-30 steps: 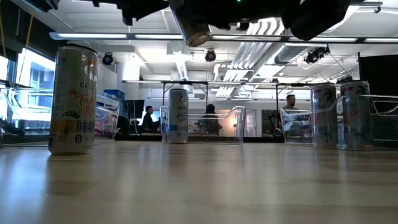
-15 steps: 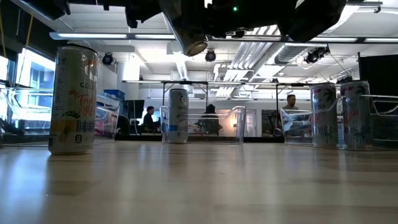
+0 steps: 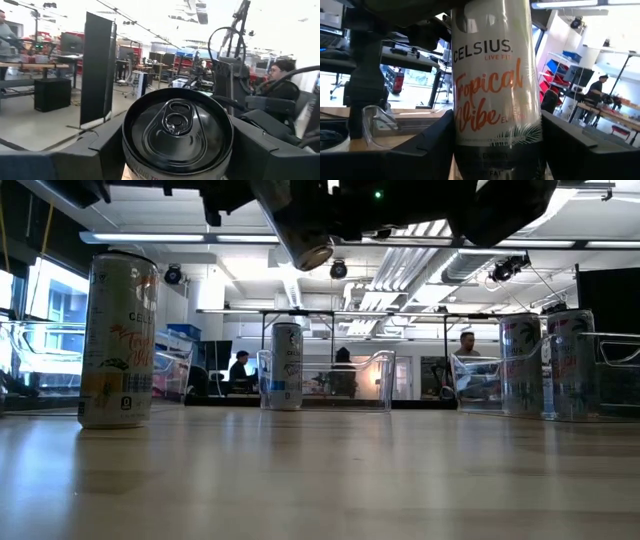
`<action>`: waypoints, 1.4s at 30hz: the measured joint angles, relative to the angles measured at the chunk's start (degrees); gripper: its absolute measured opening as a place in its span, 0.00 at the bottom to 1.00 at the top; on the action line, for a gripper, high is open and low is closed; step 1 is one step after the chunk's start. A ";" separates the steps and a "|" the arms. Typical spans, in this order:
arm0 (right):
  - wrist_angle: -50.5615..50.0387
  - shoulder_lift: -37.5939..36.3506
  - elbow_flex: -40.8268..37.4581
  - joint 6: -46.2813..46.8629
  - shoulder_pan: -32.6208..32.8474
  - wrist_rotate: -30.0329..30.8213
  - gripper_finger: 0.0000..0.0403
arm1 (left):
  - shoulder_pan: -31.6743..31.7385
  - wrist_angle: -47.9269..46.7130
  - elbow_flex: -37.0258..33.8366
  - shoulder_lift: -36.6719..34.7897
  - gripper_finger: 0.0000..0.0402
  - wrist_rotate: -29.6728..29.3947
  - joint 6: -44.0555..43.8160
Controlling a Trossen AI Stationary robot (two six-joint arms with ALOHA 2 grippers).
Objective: Sort soda cans
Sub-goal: Put the white/yellow soda can into the left transparent bin
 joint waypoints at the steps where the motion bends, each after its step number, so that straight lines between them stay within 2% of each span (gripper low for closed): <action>1: -0.03 0.00 0.03 -0.49 -0.01 -0.12 0.62 | -0.07 -1.96 0.18 -1.10 0.62 0.42 0.14; 4: -0.06 0.01 0.07 -0.20 0.32 -0.93 0.73 | -0.16 -13.20 2.59 -5.42 0.62 2.51 1.00; 7: 0.14 0.00 -0.02 -0.42 1.20 0.46 0.79 | -0.25 -26.94 7.40 -9.26 0.62 2.62 2.72; 10: -0.13 0.00 -0.19 -0.87 2.24 4.00 0.80 | -0.14 -43.65 15.15 -11.52 0.62 1.68 6.02; 14: -0.33 0.00 -0.19 -5.51 4.88 11.96 0.81 | -0.07 -69.07 29.53 -11.16 0.62 -2.93 8.82; 17: 0.12 0.00 -0.19 -8.61 7.06 16.14 0.81 | -0.05 -84.02 38.52 -10.05 0.62 -5.80 9.73; 21: -0.17 0.00 -0.19 -10.24 10.00 19.13 0.81 | 0.00 -96.62 42.07 -10.90 0.62 -7.13 5.83; 25: -0.94 0.00 -0.48 -10.67 12.90 20.82 0.81 | 0.33 -102.94 37.94 -15.58 0.62 -7.18 -2.34; 29: -0.93 0.00 -1.70 -10.70 14.82 21.59 0.80 | 0.34 -101.45 28.32 -22.27 0.62 -7.25 -7.64; 37: -0.24 0.00 -3.68 -9.12 15.52 21.56 0.80 | 0.36 -86.96 6.21 -38.18 0.62 -3.99 -9.37; 42: 1.09 0.00 -3.75 -9.16 15.01 20.04 0.80 | 1.14 -81.86 -2.82 -43.40 0.62 -2.70 -10.80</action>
